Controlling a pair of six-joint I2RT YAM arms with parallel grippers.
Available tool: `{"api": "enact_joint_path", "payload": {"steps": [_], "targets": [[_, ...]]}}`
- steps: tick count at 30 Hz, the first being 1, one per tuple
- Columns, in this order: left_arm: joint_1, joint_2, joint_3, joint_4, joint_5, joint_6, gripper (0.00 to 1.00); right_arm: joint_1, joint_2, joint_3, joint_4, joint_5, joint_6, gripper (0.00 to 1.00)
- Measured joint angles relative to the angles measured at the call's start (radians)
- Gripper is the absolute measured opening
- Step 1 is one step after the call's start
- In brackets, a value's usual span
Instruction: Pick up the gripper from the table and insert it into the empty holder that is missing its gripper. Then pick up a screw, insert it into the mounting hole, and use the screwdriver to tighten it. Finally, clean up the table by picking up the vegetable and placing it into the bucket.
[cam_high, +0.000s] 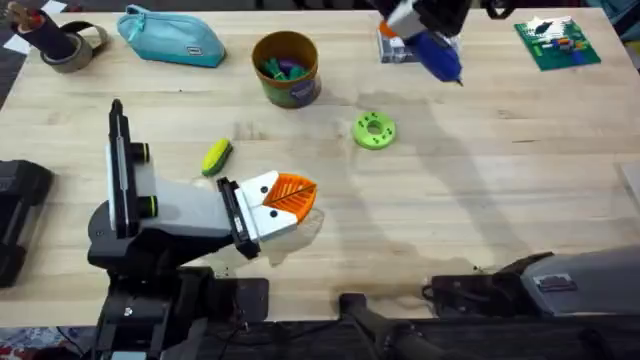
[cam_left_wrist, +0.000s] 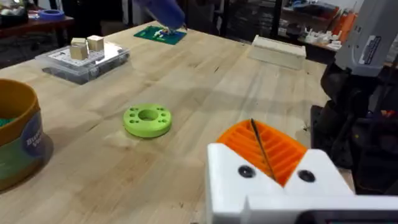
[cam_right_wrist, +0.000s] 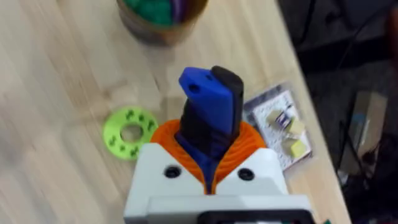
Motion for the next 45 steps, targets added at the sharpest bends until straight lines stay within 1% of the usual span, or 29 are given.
{"api": "enact_joint_path", "payload": {"steps": [6,16,21,24,29,33,38,39,41,42,43,44,45], "targets": [[0.0,0.0,0.0,0.001,-0.009,0.0,0.004,-0.076,0.107,0.0,-0.07,0.023,-0.104,0.022],[0.0,0.0,0.0,0.005,-0.03,0.0,0.004,-0.179,0.283,0.001,-0.055,0.075,-0.206,0.022],[0.0,0.0,0.0,0.006,-0.042,0.0,0.004,-0.208,0.335,-0.008,-0.046,0.096,-0.255,0.022],[0.0,0.0,0.0,0.007,-0.044,0.0,0.004,-0.228,0.342,-0.057,-0.018,0.122,-0.301,0.022],[0.0,0.0,0.0,0.007,-0.044,0.0,0.004,-0.264,0.344,-0.184,0.014,0.146,-0.392,0.022],[0.0,0.0,0.0,0.007,-0.045,0.0,0.004,-0.272,0.345,-0.283,0.056,0.167,-0.454,0.022],[0.0,0.0,0.0,0.007,-0.045,0.0,0.004,-0.271,0.344,-0.286,0.059,0.171,-0.465,0.027],[0.0,0.0,0.0,0.007,-0.045,0.0,0.004,-0.271,0.343,-0.286,0.06,0.172,-0.462,0.081],[0.0,0.0,0.0,0.007,-0.045,0.0,0.004,-0.271,0.338,-0.287,0.058,0.174,-0.468,0.371],[0.0,0.0,0.0,0.007,-0.045,0.001,0.02,-0.271,0.336,-0.287,0.066,0.175,-0.469,0.524],[0.0,0.0,0.0,0.008,-0.046,0.005,0.114,-0.271,0.335,-0.287,0.077,0.176,-0.471,0.674],[0.0,0.0,0.0,0.008,-0.047,0.004,0.278,-0.271,0.333,-0.287,0.082,0.176,-0.47,0.825],[0.0,0.0,0.0,0.008,-0.048,0.003,0.432,-0.271,0.329,-0.287,0.084,0.175,-0.469,0.945]]}}
